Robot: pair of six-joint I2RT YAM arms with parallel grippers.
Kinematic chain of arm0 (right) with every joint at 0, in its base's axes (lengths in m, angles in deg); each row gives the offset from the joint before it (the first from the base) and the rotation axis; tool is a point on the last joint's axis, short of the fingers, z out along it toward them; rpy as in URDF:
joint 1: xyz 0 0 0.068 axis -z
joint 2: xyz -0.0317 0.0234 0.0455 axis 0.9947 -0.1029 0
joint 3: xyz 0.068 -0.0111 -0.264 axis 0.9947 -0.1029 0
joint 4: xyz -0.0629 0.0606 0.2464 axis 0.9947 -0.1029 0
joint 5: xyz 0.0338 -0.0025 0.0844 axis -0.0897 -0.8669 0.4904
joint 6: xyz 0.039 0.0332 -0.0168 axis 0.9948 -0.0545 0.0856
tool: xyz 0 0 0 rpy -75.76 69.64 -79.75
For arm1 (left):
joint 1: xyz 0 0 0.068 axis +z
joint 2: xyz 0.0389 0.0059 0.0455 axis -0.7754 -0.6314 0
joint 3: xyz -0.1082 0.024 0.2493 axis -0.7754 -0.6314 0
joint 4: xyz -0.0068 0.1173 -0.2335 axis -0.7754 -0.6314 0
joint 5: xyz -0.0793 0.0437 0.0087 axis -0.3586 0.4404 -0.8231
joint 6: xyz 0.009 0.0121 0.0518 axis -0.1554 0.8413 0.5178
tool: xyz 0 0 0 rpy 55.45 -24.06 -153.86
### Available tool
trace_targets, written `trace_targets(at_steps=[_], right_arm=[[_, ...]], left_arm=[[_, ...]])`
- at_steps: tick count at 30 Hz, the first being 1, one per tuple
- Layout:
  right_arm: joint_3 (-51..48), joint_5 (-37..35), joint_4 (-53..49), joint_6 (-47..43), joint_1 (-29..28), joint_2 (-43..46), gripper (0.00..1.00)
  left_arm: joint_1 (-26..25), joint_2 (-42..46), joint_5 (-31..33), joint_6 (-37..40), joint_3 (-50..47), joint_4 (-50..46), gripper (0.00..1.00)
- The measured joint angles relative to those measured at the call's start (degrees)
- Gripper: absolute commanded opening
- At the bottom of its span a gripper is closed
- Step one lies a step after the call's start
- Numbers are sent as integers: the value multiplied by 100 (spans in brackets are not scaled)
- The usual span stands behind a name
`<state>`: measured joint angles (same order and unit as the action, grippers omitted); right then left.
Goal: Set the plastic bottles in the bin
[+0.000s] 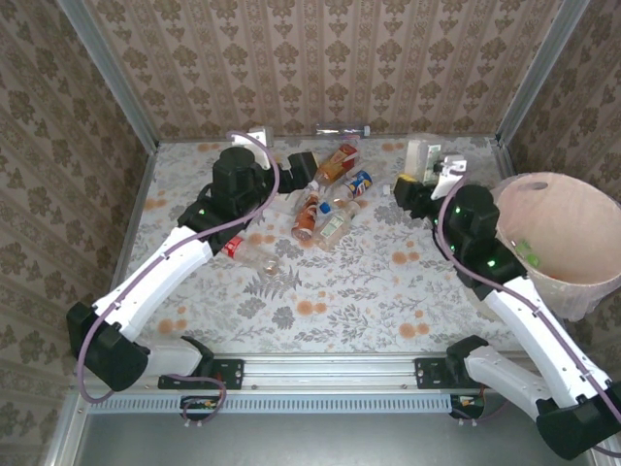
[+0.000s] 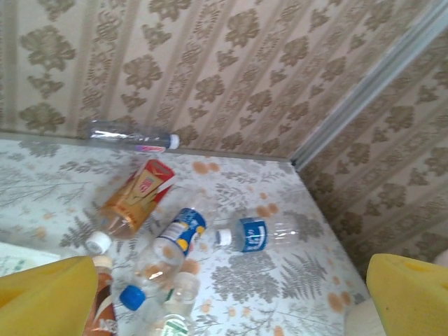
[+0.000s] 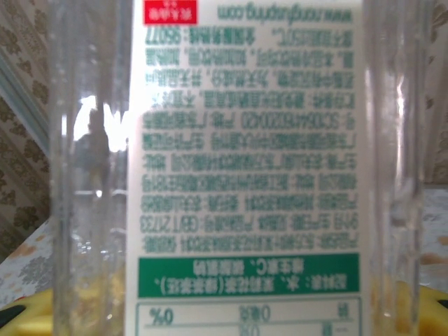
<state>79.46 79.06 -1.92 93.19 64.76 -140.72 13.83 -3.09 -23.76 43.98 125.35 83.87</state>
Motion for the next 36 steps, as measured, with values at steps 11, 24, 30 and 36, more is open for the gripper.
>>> trace_targets(at_steps=[11, 24, 30, 36], right_arm=[[1510, -494, -1609, -487, 822, -22, 42], [1934, -1665, -3307, -389, 2212, 374, 42], [1725, -2065, -3906, -372, 2741, 518, 43], [1449, -1932, -4166, -380, 4070, 549, 44]], left_arm=[[214, -247, 223, -96, 0, -212, 100], [739, -782, -289, -623, 76, -494, 100], [981, -1189, -848, -807, 428, -723, 100], [1318, -1493, -1429, -1054, 723, -955, 100]])
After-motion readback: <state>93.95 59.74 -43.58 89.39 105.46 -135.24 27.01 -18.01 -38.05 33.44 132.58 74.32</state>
